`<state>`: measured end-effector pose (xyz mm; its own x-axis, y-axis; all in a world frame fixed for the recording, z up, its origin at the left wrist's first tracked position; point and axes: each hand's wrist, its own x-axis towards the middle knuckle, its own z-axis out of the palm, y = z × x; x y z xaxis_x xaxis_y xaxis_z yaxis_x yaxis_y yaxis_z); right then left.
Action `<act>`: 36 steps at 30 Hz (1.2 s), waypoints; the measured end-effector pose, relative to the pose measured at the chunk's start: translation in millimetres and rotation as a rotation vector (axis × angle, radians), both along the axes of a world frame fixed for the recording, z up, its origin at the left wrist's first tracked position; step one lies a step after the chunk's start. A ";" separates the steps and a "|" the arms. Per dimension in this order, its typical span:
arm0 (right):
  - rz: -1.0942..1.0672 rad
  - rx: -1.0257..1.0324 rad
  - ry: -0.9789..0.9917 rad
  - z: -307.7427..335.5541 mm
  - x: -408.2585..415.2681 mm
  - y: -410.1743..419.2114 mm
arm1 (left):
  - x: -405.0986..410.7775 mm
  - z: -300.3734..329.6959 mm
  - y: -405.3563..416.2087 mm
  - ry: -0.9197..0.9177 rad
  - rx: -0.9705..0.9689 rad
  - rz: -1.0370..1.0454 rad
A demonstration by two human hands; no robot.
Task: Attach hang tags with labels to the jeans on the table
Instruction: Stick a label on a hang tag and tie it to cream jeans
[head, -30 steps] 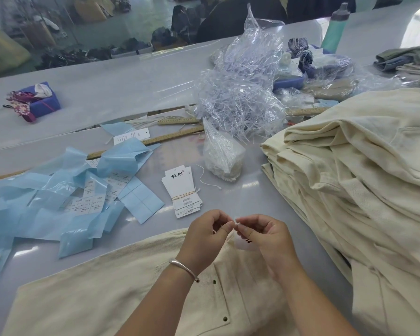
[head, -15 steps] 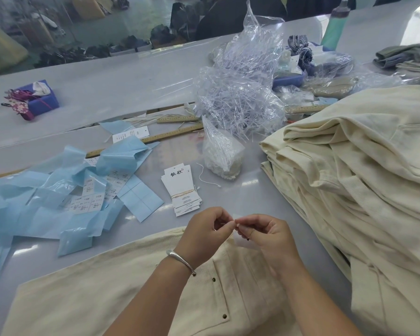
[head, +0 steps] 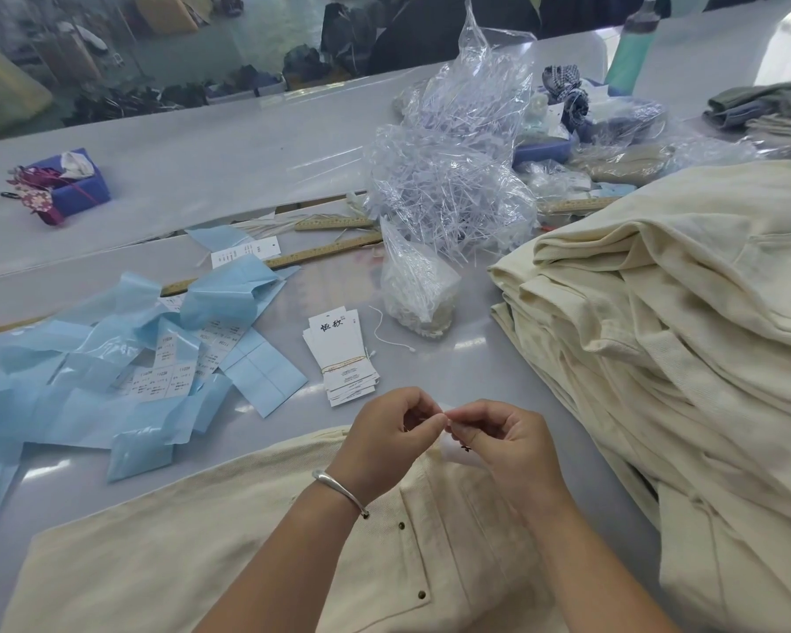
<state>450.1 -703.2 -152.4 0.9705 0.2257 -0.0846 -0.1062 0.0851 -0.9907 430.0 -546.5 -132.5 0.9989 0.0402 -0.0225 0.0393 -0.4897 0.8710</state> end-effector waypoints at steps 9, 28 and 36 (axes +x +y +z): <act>-0.102 0.075 0.084 -1.5 -3.6 3.2 | 1.2 -1.4 -1.5 0.032 0.145 -0.028; 0.018 0.155 0.310 -7.3 6.7 2.9 | -8.6 -1.5 1.3 0.042 -0.119 0.009; 0.122 0.502 0.614 -7.6 11.1 0.8 | -2.0 6.7 -3.4 0.008 -0.042 0.001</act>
<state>461.2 -702.4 -160.0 0.7496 0.4802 -0.4555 -0.6571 0.4573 -0.5993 428.0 -549.9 -125.9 0.9987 0.0405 -0.0323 0.0471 -0.4530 0.8903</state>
